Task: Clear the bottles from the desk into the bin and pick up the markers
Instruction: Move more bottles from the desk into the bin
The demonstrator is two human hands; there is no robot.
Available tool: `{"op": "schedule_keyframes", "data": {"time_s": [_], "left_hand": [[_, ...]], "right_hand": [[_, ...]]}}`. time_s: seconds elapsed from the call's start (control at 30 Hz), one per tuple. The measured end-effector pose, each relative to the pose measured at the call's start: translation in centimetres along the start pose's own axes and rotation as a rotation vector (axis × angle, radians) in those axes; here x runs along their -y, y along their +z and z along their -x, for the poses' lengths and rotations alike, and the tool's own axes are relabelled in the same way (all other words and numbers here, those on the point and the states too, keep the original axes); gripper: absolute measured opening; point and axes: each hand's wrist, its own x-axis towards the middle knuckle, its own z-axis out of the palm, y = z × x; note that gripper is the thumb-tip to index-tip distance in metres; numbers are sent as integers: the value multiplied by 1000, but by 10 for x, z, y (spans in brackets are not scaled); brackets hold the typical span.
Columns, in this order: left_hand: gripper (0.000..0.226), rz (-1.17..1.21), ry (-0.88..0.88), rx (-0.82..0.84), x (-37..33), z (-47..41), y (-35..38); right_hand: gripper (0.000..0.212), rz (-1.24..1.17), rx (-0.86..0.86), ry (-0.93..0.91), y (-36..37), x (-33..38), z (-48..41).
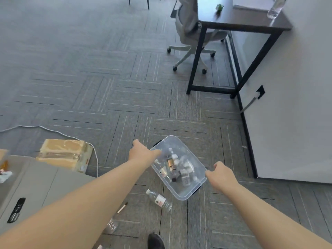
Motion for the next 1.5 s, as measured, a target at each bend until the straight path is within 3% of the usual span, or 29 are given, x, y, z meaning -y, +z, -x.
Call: {"op": "schedule_keyframes", "data": {"time_s": [0.3,0.5,0.67,0.77,0.83,0.93,1.13,1.37,1.5], "left_hand": [[90,109,43,-375,52,69,-224],[97,312,-30,-684,164,147,-396],[81,464,-163,-869,295,211,-483],[60,552,-229,-938,376,238,-510],[70,561,-316,-951,427,251,-521],[89,576,-399,-953,500,259,-530],[79,604,-575,-959,623,259,-529],[67,600,-699,-962,701,268,-525],[79,575,-716,-954,723,270,-528]], "right_hand": [[40,98,-19,-407,7,201,102],[49,172,5,-773,74,357,247],[47,271,116,-1023,180,429,380],[43,335,190,-1101,255,448,445],[37,408,231,-1137,303,451,478],[44,527,314,-1155,372,447,514],[45,623,444,-1185,505,446,550],[62,892,363,-1235,611,430,563],[56,979,327,-1180,634,413,552]]}}
